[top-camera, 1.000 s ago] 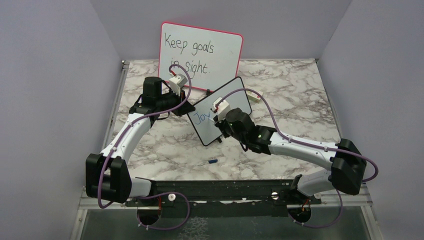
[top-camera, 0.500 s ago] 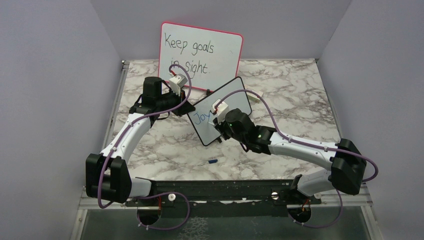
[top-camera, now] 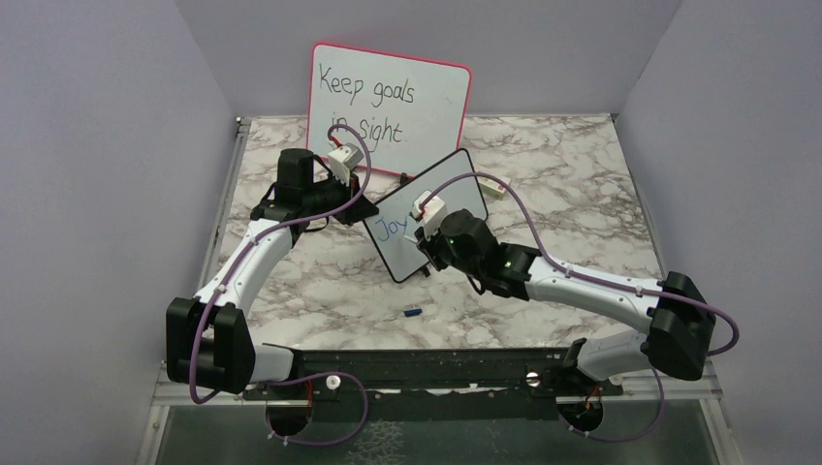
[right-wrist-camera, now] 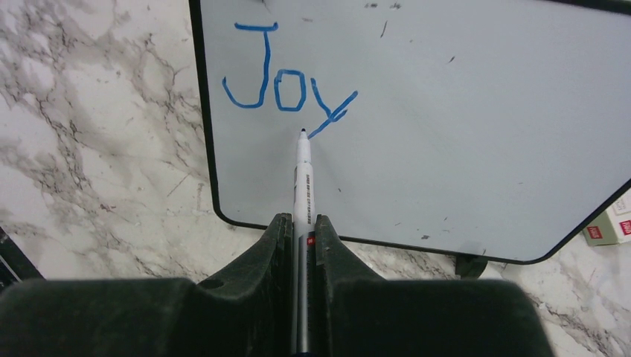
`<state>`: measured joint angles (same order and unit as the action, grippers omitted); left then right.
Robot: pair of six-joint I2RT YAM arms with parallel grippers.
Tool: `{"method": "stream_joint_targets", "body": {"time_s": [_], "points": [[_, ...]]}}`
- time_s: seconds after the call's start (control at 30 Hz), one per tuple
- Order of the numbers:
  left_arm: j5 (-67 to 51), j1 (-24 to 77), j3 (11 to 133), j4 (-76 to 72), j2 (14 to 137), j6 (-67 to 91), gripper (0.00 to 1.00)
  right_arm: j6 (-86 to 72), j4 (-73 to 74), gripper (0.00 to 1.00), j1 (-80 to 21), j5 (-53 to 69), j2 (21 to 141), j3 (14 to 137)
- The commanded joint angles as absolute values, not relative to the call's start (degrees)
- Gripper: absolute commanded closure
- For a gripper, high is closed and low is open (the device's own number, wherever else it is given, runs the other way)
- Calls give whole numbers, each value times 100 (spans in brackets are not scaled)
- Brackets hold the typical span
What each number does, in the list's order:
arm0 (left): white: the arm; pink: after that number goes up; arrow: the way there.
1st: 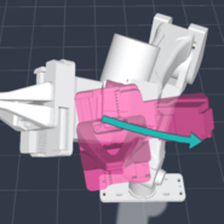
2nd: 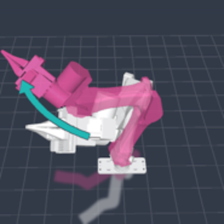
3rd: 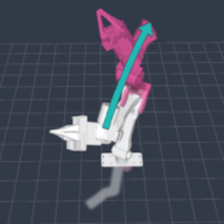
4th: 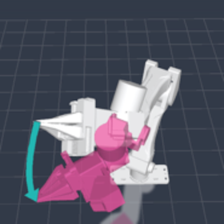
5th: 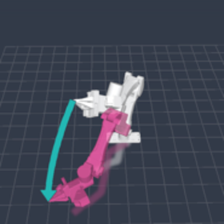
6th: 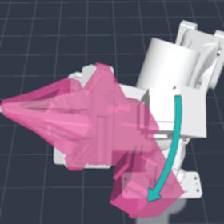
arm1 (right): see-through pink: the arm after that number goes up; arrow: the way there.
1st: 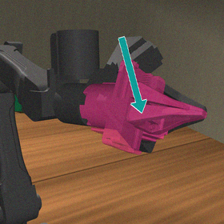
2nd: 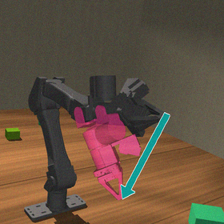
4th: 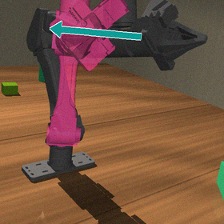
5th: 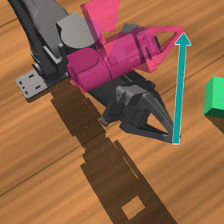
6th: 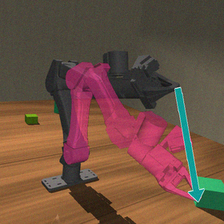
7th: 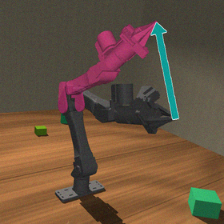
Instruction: Write a sentence on the whiteboard
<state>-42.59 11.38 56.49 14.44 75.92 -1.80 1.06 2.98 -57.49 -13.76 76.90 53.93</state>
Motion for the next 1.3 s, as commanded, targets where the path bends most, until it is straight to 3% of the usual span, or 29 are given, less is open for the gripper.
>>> {"method": "stream_joint_targets", "body": {"time_s": [0.0,1.27], "points": [[-3639,1188,5555,1881,7776,-501,100,167,51,99,-5557,-1634,7392,5260],[-3647,1188,5563,1907,7790,-516,100,483,-1104,100,-5064,-1455,7611,5133]]}}
